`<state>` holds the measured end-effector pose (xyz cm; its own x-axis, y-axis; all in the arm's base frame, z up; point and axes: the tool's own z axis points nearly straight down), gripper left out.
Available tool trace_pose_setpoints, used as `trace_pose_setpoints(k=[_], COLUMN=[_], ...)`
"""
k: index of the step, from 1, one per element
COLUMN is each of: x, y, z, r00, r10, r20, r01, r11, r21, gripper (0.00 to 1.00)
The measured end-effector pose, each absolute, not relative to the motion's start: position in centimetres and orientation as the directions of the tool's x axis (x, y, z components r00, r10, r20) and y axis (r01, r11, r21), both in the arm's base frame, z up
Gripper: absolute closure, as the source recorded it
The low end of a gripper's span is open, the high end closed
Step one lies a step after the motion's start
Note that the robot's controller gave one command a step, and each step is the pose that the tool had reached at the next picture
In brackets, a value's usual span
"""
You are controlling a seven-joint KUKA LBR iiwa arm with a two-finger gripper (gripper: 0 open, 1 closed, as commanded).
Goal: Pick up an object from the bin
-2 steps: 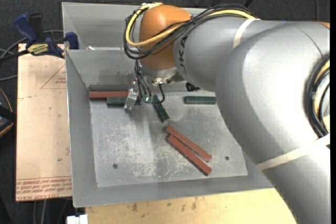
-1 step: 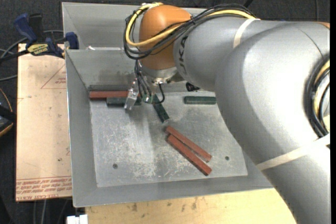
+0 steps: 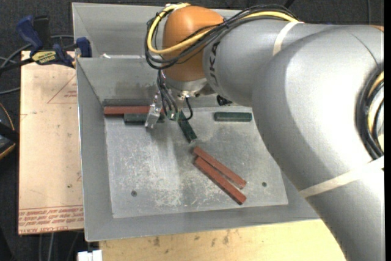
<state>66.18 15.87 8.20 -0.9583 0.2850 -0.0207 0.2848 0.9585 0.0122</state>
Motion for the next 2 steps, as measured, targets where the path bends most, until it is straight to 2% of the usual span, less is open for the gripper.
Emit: trace_pose_setpoints(k=[1, 2], x=[66.0, 64.8], y=[15.7, 15.9], z=[8.3, 11.9], r00=[-0.984, -0.974], r10=[0.173, 0.228], r20=[-0.029, 0.0], r01=[0.173, 0.228], r11=[0.985, 0.974], r21=[0.014, 0.001], gripper=[1.0, 1.0])
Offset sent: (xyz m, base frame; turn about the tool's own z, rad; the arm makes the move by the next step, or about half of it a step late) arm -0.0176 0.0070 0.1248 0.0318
